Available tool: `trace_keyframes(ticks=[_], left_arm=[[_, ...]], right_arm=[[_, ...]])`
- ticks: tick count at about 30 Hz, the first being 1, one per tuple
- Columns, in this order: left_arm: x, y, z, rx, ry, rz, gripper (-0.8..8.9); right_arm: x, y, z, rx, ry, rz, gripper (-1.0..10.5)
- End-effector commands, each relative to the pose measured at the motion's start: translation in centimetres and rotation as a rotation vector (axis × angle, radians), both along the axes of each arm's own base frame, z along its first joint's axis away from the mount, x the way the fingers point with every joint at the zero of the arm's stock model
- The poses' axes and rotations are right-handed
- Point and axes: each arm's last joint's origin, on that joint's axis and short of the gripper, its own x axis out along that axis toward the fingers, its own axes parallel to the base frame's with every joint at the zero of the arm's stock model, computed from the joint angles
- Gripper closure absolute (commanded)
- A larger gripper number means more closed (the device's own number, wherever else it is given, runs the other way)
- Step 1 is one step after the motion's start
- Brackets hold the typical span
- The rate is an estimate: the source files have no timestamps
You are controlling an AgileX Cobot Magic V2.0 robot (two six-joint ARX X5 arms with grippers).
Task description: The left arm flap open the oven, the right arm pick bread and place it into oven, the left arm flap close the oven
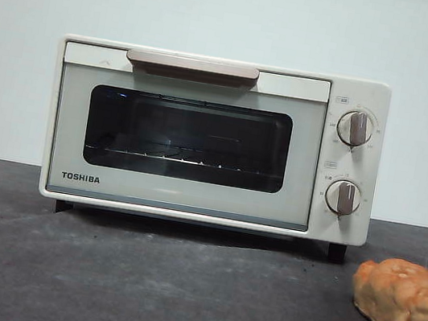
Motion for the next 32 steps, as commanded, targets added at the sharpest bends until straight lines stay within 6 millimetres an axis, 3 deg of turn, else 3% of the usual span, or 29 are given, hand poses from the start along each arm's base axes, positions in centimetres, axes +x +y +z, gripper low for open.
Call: trace_keyframes(ticks=[1, 9, 18, 25, 32], left_arm=[[-0.5, -0.1, 2.4, -0.024, -0.076, -0.017, 7.96], [-1.9, -0.2, 8.4, 0.012, -0.121, -0.044, 7.96], [-1.7, -0.5, 14.1, 0.190, 0.007, -0.211, 7.96], [-0.3, -0.9, 15.8, 0.262, 0.127, -0.400, 7.96], [0.6, -1.4, 15.7, 0.303, 0.290, -0.535, 7.96]], right_arm=[[-0.4, 0.0, 2.3, 0.060, -0.067, -0.002, 9.4], [-2.2, -0.2, 7.9, 0.057, -0.160, -0.008, 9.4], [-2.7, -0.2, 13.3, -0.054, -0.012, 0.017, 9.4], [-1.3, 0.2, 15.9, -0.203, 0.228, 0.167, 9.4], [0.2, 0.6, 16.6, -0.258, 0.465, 0.290, 9.4]])
